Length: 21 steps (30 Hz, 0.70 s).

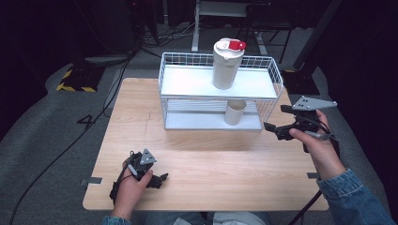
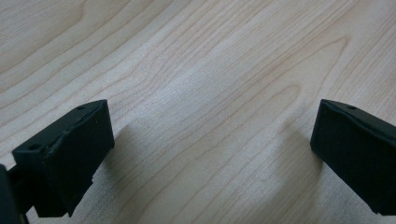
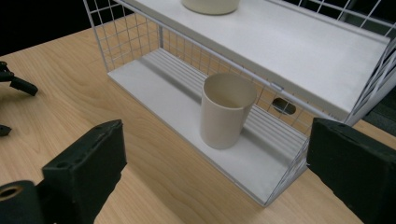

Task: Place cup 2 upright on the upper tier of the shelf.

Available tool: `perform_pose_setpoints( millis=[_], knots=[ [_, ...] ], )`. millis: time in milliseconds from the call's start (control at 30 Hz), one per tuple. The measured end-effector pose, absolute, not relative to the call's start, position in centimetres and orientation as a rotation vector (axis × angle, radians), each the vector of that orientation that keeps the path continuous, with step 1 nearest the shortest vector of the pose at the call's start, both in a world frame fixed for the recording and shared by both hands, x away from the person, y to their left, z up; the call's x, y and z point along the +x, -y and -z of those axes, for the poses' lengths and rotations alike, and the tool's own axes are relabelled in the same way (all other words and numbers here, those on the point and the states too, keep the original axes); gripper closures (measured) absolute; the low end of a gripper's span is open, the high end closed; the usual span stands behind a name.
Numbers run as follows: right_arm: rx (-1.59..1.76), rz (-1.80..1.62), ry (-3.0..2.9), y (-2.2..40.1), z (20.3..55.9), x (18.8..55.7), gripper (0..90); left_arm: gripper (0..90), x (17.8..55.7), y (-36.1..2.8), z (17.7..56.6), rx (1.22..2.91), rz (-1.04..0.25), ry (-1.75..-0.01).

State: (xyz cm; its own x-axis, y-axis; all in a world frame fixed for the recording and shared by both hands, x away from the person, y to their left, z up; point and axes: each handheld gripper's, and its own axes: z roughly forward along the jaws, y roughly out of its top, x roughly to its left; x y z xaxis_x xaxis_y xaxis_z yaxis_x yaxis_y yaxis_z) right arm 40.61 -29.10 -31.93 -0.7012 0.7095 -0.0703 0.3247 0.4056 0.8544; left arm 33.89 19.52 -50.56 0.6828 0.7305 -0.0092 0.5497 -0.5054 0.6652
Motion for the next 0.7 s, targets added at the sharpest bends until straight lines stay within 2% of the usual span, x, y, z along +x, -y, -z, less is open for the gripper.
perform_pose_setpoints(
  millis=[700],
  knots=[
    [0.978,-1.109,-2.283,30.7,38.5,39.3,6.6,0.1,33.9,-19.5,50.6,2.242,-0.361,-0.978]
  ],
)
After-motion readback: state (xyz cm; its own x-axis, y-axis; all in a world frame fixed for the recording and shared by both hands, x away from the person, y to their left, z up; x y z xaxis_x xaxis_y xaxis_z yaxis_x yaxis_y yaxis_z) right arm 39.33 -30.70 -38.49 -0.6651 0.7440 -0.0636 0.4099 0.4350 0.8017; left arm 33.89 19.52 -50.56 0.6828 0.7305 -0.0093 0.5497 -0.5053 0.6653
